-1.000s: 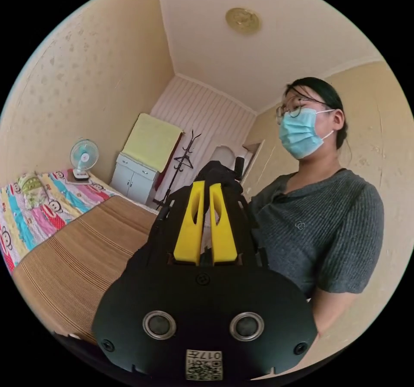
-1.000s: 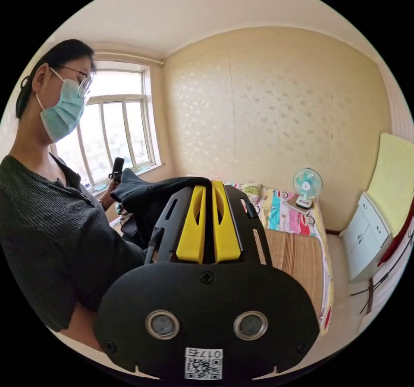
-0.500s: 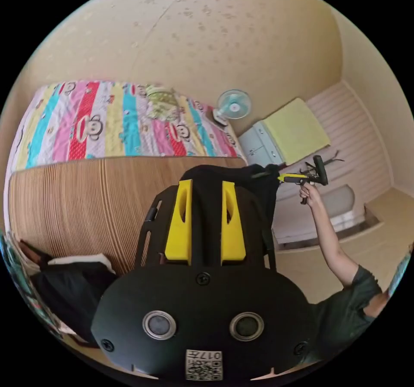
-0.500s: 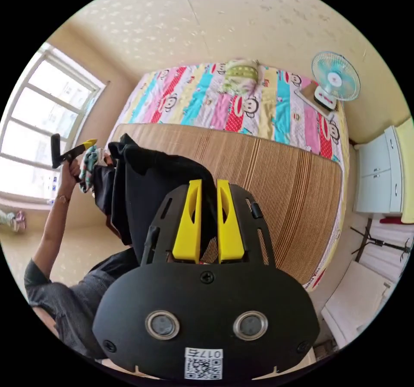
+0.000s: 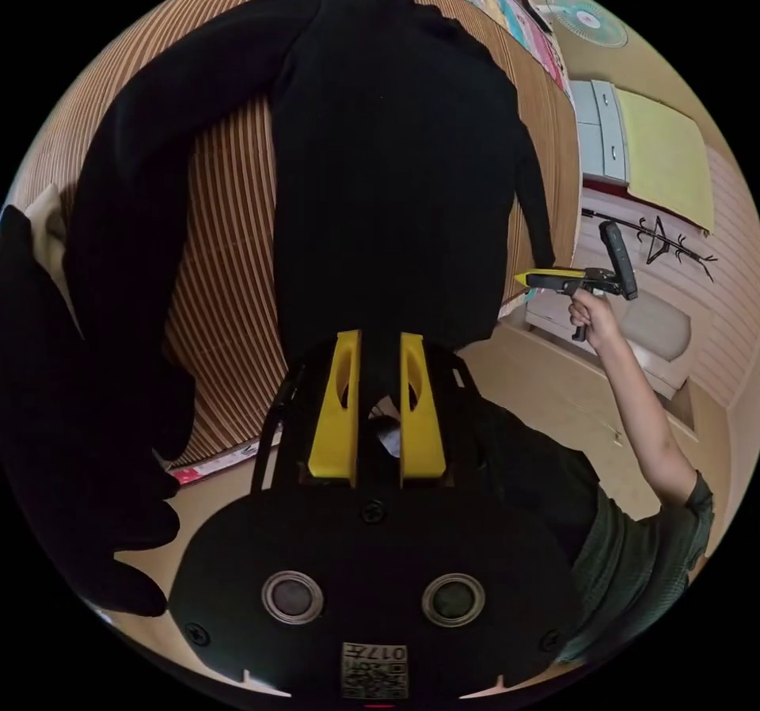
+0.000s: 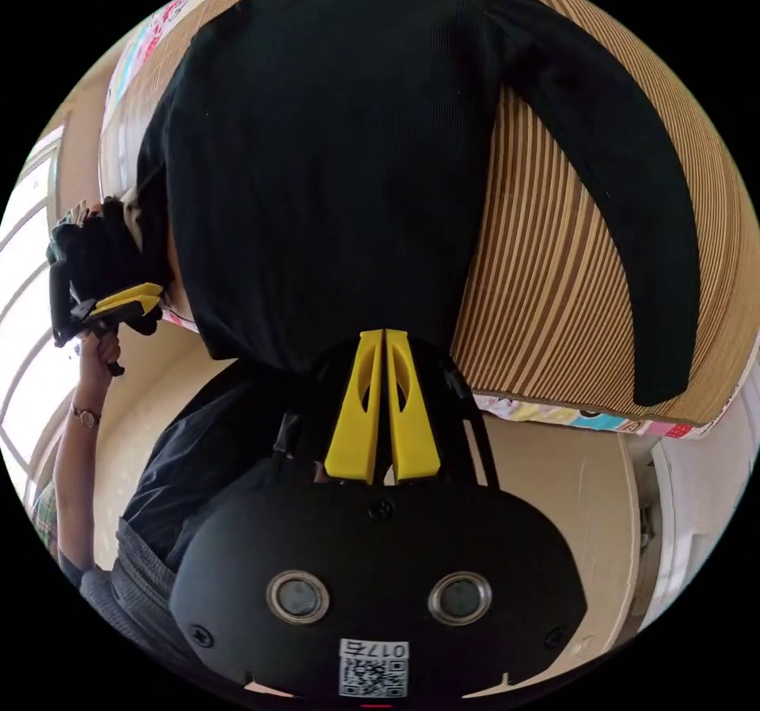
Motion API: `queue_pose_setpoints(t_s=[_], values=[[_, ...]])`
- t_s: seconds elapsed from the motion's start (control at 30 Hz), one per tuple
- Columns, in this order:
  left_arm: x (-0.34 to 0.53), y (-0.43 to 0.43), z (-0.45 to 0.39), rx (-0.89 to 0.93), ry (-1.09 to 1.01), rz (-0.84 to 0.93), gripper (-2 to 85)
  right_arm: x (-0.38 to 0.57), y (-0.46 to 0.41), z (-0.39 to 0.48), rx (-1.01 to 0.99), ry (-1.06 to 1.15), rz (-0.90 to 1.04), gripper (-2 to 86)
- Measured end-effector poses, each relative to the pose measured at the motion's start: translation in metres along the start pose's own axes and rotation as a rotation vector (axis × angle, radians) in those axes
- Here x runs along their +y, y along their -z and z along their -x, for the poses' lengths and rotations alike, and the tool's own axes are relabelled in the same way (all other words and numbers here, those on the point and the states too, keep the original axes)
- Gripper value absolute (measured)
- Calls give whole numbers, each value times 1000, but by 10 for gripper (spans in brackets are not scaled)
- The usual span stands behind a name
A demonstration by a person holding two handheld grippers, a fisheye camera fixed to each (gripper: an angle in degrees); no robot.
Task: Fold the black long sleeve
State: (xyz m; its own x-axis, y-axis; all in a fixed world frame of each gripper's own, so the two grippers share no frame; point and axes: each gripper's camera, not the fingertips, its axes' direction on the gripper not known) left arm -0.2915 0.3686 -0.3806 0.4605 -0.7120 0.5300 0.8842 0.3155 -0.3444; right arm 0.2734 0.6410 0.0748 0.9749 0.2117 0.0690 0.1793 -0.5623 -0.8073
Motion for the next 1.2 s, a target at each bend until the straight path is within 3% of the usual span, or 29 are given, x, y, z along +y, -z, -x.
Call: queue_pose_setpoints(t_s=[0.13,0.2,0.27,0.4,0.5,0.6,0.77,0.87,1.07,1.2], values=[[-1,-32,22,-2,27,124,73,13,-12,36,69,151,-64,4],[9,-66,27,-11,32,255,68,23,-54,51,242,183,39,4],[33,-71,25,-11,30,229,47,39,-99,58,431,241,170,3],[61,-57,37,110,54,223,30,89,-130,71,728,350,175,3],[82,-34,60,194,87,250,24,109,-139,54,768,306,281,4],[111,28,111,396,243,26,27,123,-129,36,726,248,352,5],[205,113,241,1078,688,-767,53,141,-86,5,481,41,353,5],[242,119,280,1325,887,-1124,78,168,-63,-20,317,-97,304,5],[258,112,314,1554,1140,-1478,112,246,-48,-57,134,-303,280,6],[250,109,333,1586,1206,-1489,114,316,-43,-64,107,-382,268,6]])
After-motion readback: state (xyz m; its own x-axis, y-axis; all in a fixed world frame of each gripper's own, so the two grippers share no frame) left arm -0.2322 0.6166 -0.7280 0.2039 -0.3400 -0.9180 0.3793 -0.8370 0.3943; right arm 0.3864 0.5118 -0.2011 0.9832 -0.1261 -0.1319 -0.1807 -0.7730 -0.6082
